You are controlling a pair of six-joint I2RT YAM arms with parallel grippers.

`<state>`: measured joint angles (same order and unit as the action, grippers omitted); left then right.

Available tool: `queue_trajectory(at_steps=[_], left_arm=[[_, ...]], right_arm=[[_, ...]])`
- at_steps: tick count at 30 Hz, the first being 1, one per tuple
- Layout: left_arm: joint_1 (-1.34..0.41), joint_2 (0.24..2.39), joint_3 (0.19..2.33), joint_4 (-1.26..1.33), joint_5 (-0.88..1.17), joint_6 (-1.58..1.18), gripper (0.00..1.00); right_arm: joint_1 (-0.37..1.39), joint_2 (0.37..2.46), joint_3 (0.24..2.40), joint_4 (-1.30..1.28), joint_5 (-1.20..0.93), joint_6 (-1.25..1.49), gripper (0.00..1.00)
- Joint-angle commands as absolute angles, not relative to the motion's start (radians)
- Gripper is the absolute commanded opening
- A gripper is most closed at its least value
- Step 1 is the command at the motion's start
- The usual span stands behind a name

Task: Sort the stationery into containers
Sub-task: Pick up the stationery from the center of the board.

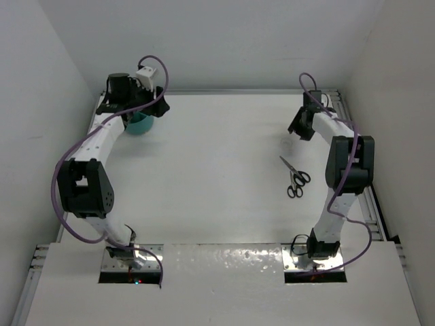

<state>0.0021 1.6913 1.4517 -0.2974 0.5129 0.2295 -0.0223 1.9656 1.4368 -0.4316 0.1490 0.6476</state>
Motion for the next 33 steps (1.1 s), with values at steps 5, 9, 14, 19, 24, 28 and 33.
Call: queue_trajectory(at_steps=[5,9,14,19,24,28,33], left_arm=[[-0.04,1.605,1.417,-0.302,0.457,0.225,0.56],[-0.041,1.601,1.411,-0.299,0.454,0.219,0.56],[-0.044,1.6,1.416,-0.293,0.453,0.215,0.56],[-0.046,1.591,1.414,-0.291,0.454,0.213,0.56],[-0.046,1.579,1.407,-0.29,0.457,0.213,0.56],[-0.048,1.569,1.402,-0.29,0.466,0.219,0.56],[-0.048,1.562,1.396,-0.291,0.466,0.221,0.56]], right_arm=[[0.021,2.0,1.436,-0.514,0.164,0.612,0.48],[0.021,2.009,1.407,-0.489,0.152,0.621,0.47],[0.02,2.06,1.424,-0.498,0.161,0.632,0.47],[0.017,2.072,1.397,-0.465,0.184,0.638,0.43],[0.014,2.092,1.405,-0.454,0.201,0.638,0.34],[0.015,2.076,1.407,-0.462,0.193,0.627,0.35],[0.012,1.977,1.388,-0.446,0.198,0.629,0.37]])
